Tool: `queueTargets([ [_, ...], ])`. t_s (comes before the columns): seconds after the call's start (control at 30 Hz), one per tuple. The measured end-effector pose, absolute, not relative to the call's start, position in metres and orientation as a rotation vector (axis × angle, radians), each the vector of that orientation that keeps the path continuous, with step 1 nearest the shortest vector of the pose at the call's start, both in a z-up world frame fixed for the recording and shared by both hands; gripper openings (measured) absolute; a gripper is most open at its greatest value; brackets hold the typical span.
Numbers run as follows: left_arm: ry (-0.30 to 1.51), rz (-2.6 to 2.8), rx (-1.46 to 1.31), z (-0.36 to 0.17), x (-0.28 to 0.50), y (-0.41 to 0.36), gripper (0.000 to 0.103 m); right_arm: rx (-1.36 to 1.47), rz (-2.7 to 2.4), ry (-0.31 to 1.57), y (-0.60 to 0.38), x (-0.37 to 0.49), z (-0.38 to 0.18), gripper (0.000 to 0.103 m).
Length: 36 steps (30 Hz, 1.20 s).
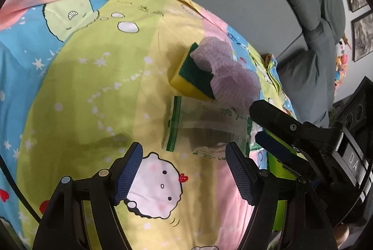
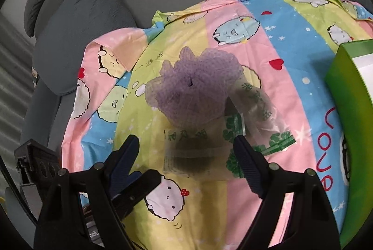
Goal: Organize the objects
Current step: 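Close the right gripper on another clear green-printed plastic bag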
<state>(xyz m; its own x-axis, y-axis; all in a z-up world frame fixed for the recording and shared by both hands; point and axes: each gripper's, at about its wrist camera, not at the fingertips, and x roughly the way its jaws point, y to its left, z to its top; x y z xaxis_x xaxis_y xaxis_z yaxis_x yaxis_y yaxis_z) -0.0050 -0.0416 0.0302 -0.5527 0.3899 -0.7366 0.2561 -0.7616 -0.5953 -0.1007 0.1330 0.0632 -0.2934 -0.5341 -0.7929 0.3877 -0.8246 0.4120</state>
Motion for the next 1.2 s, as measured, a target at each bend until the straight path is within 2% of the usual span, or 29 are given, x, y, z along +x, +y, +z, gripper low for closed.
queueTargets([
  [0.23,-1.071,2.384,-1.374,0.027,-0.012,-0.034,0.073,1.426,-2.156,-0.159,0.134,-0.108,0.055,0.083],
  [0.43,-1.042,2.395,-1.444,0.020,-0.019,-0.027,0.073,1.469,-2.149,-0.144,0.135,-0.117,0.046,0.084],
  [0.57,-1.106,2.331,-1.463,0.009,-0.023,-0.026,0.073,1.472,-2.145,-0.116,0.130,-0.118,0.043,0.084],
  [0.7,-1.066,2.348,-1.456,0.010,-0.022,-0.024,0.073,1.485,-2.134,-0.099,0.128,-0.119,0.039,0.084],
  [0.83,-1.023,2.367,-1.451,0.012,-0.022,-0.021,0.073,1.499,-2.113,-0.096,0.128,-0.121,0.035,0.072],
  [1.0,-1.019,2.372,-1.437,0.013,-0.021,-0.019,0.073,1.504,-2.073,-0.127,0.129,-0.121,0.029,0.062],
  [1.07,-0.985,2.378,-1.440,0.015,-0.020,-0.015,0.069,1.496,-2.048,-0.158,0.131,-0.120,0.029,0.055],
  [1.2,-0.859,2.443,-1.415,0.028,-0.016,-0.001,0.067,1.459,-2.031,-0.148,0.132,-0.112,0.034,0.054],
])
